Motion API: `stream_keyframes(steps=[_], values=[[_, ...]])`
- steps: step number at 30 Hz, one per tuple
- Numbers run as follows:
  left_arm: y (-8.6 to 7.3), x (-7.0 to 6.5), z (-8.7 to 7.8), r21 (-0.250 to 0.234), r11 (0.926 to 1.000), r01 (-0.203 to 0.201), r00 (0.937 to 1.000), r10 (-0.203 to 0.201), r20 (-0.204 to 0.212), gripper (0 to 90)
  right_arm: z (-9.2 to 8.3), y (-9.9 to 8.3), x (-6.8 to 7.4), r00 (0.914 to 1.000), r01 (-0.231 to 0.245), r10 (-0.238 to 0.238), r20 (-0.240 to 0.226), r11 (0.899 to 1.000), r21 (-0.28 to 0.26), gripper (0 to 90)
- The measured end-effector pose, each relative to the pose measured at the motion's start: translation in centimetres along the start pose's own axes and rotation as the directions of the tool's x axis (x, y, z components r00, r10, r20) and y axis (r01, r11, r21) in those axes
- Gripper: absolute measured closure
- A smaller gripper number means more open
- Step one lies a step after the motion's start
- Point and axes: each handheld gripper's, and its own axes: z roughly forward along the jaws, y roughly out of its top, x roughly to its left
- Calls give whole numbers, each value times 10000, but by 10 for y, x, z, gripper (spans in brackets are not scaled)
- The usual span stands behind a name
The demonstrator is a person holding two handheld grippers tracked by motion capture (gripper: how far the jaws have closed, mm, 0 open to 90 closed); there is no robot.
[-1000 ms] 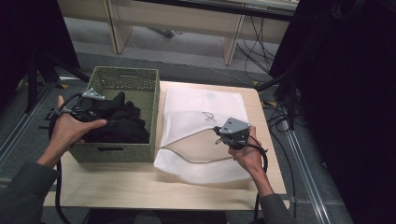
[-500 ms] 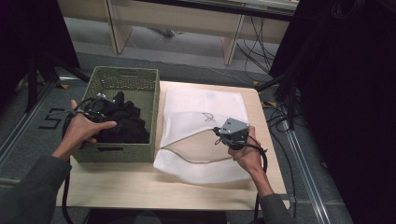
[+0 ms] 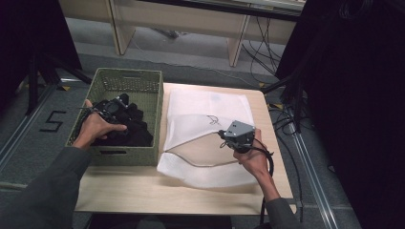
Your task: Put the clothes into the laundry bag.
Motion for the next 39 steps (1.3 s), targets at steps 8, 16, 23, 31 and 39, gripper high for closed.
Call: stream_keyframes(steps=[8,16,23,31,39], values=[[-4,6,15,307,9992,274,9988,-286,396,0,1,0,0,10000,-11,11,-25,10000,15,886],[-8,7,26,222,9997,-37,10000,35,60,0,1,0,3,9998,-155,157,-134,9997,185,885],[-5,4,29,456,9987,-227,9977,256,-627,0,3,-3,1,10000,-17,17,-88,10000,61,885],[-1,-2,22,348,9971,-671,9866,715,-1469,19,2,-2,1,9999,-78,78,-121,10000,39,885],[-5,9,31,278,9996,-11,9985,26,-550,0,1,-2,1,10000,-39,39,-68,10000,23,885]])
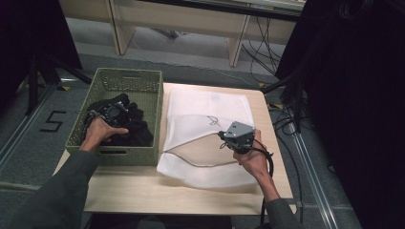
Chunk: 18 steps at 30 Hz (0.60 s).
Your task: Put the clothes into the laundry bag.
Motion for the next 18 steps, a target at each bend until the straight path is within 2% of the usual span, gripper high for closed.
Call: stream_keyframes(steps=[1,2,3,5,7,8,9,10,15,16,17,18], values=[[0,-2,0,91,9998,176,9998,-175,-53,0,0,0,0,10000,-28,28,6,10000,-22,885],[-1,-5,1,88,9985,538,9986,-538,-10,0,0,0,1,9998,-195,195,-10,9998,15,885],[-1,-5,2,64,9995,295,9995,-295,-94,0,0,0,1,9998,-186,186,22,9998,-4,885],[-2,-7,3,0,9991,419,9991,-419,-113,0,0,0,1,9999,-159,159,-8,9999,34,885],[-1,-2,3,94,9999,-46,9999,47,-101,0,0,0,1,9999,-162,162,5,9999,38,885],[-1,-3,4,89,9999,65,10000,-66,30,0,0,1,-2,9996,272,-272,41,9996,-67,885],[-1,-3,3,113,9999,27,10000,-26,-32,0,0,0,0,10000,-22,22,-9,10000,1,885],[-1,-4,2,155,9998,79,9999,-77,-106,24,0,0,0,10000,-47,47,-34,10000,23,885],[-4,-5,-4,-227,9996,179,9997,-175,197,271,-1,0,0,10000,-22,22,-40,10000,-6,885],[-5,-7,-5,-292,9996,26,9998,-20,207,318,-1,0,0,10000,-16,16,-60,10000,4,884],[-5,-7,-6,-490,9982,-345,9992,355,194,416,-1,0,0,10000,-99,99,-1,10000,9,885],[-8,-7,-9,-620,9959,-663,9976,674,149,452,-1,0,0,9999,-109,109,-8,9999,25,885]])
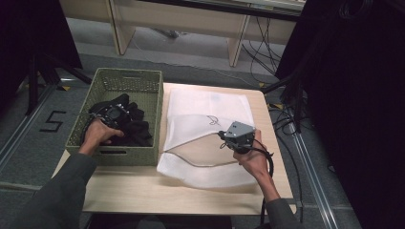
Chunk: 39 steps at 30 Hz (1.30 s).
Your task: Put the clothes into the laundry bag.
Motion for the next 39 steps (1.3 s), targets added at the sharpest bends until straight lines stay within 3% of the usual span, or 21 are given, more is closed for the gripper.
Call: stream_keyframes(steps=[5,11,12,13,14,17,19,21,25,28,29,30,31,33,34,36,39], values=[[0,-1,-10,-232,9989,-415,9991,412,-141,586,1,0,-1,9999,102,-102,8,9999,-41,885],[3,0,-26,-1021,9942,-332,9987,291,-408,625,0,0,0,9998,-24,25,-173,10000,48,885],[6,-1,-31,-1310,9907,-372,9985,314,-458,625,0,0,0,9998,-16,18,-208,10000,75,885],[9,-3,-38,-2032,9779,-496,9966,351,-744,629,1,0,-1,9999,127,-127,-3,9999,-88,885],[9,-3,-38,-2032,9779,-496,9966,351,-744,629,1,0,-1,9999,127,-127,-3,9999,-88,885],[16,-6,-55,-2697,9622,-375,9973,189,-709,631,1,0,-2,10000,63,-63,22,9999,-90,885],[20,-7,-68,-3040,9515,-475,9977,303,-611,631,0,0,-1,9999,-114,115,66,9999,-61,885],[23,-7,-81,-3035,9514,-518,9980,383,-505,631,-1,0,-2,10000,-68,69,63,9999,-76,885],[25,-6,-104,-3635,9308,-396,9989,281,-369,632,-1,0,-2,9999,-113,114,103,9998,-145,884],[23,-5,-125,-3822,9230,-453,9988,355,-326,632,0,0,-3,9999,11,-9,115,9999,-159,884],[23,-5,-132,-3878,9200,-574,9982,454,-399,631,0,0,-2,9999,-142,143,88,9998,-120,885],[23,-5,-138,-3812,9222,-653,9978,577,-315,631,0,0,-2,9999,-142,143,88,9998,-120,885],[22,-6,-145,-3955,9165,-601,9982,521,-308,631,0,0,-2,9999,-122,123,74,9999,-102,885],[22,-7,-161,-4027,9120,-774,9969,756,-205,631,0,0,-2,9999,-141,142,95,9999,-90,885],[22,-9,-167,-4067,9095,-865,9962,806,-316,631,0,1,-3,9999,45,-44,125,9999,-121,884],[22,-15,-179,-4014,9087,-1150,9934,1066,-434,630,0,1,-2,10000,-53,53,33,10000,-48,885],[21,-21,-194,-4205,8969,-1367,9904,1322,-400,630,1,1,-3,10000,27,-27,75,10000,-75,885]])
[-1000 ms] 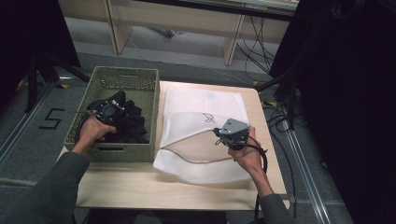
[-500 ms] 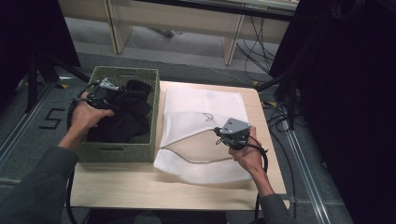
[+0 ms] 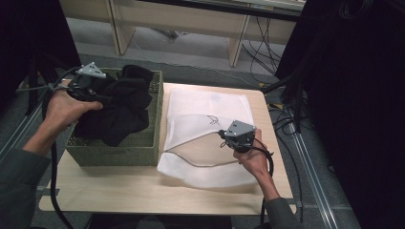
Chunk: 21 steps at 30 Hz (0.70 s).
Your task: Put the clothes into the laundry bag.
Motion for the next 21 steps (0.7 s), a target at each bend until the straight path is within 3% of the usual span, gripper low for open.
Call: stream_keyframes(steps=[3,7,9,21], values=[[9,-5,-16,-174,9994,-311,9993,314,196,629,0,0,0,10000,3,-3,10,10000,-2,885],[20,-13,-30,-663,9978,-34,9998,47,198,630,-1,0,1,10000,-84,85,-35,10000,51,885],[26,-13,-40,-692,9974,-192,9993,214,310,630,0,0,0,10000,-4,4,23,10000,-26,885],[39,-20,-68,-1399,9901,-116,9981,199,584,631,0,0,0,10000,-6,6,31,10000,-22,885]])
